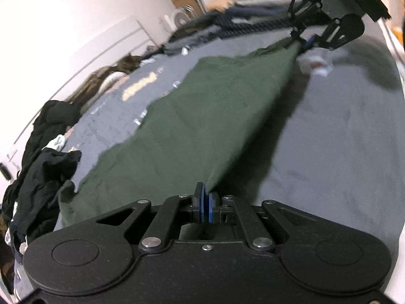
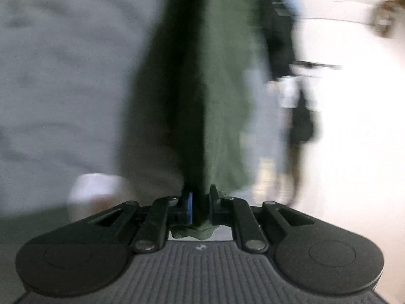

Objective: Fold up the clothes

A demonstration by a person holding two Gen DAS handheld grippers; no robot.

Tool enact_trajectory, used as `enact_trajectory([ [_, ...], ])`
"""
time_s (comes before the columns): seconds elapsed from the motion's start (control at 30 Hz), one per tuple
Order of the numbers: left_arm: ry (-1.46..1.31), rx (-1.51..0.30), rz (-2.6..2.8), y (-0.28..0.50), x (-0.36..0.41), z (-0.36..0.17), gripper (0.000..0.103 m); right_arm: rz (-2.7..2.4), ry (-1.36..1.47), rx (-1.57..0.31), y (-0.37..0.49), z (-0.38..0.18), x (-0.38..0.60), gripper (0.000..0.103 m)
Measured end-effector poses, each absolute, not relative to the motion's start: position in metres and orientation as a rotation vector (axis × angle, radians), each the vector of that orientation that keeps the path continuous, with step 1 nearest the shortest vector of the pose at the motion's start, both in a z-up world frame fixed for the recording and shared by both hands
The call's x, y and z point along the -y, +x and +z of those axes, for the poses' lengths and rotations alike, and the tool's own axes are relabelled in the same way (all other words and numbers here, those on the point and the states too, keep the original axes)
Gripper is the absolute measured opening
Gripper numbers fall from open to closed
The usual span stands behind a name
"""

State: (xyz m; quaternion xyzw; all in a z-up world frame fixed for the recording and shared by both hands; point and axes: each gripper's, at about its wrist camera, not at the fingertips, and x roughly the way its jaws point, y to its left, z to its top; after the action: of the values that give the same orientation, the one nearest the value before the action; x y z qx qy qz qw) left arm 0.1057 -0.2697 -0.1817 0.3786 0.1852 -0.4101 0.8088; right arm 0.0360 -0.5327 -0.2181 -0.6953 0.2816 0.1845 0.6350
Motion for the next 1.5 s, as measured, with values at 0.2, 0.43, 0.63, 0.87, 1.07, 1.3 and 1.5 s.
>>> enact_trajectory([
  [0.2, 0.833, -0.430, -0.886, 0.105, 0.267, -0.184, 0.005, 0.415, -1.470, -0.922, 0.047, -0.219, 0.528, 0.043],
  [0.43, 0.683, -0.488, -0.960, 0.100, 0.245, -0.156, 0.007, 0.239, -0.967, -1.008, 0.078, -0.149, 0.555, 0.047],
  [0.63, 0.341, -0.553, -0.882, 0.135, 0.226, -0.133, 0.020, 0.122, -0.268, -0.785, 0.094, -0.106, 0.569, 0.053],
  [0.87, 0.335, -0.766, -0.663, 0.177, 0.227, -0.166, 0.037, 0.098, 0.066, -0.771, 0.129, -0.147, 0.558, 0.055],
  [1.07, 0.251, -0.821, -0.561, 0.203, 0.215, -0.173, 0.037, 0.032, 0.213, -0.816, 0.140, -0.181, 0.565, 0.055],
  [1.3, 0.044, -0.743, -0.492, 0.228, 0.184, -0.156, 0.040, 0.040, 0.259, -0.710, 0.160, -0.149, 0.579, 0.056],
  [1.5, -0.108, -0.675, -0.437, 0.246, 0.161, -0.144, 0.040, -0.003, 0.201, -0.694, 0.209, -0.143, 0.617, 0.056],
])
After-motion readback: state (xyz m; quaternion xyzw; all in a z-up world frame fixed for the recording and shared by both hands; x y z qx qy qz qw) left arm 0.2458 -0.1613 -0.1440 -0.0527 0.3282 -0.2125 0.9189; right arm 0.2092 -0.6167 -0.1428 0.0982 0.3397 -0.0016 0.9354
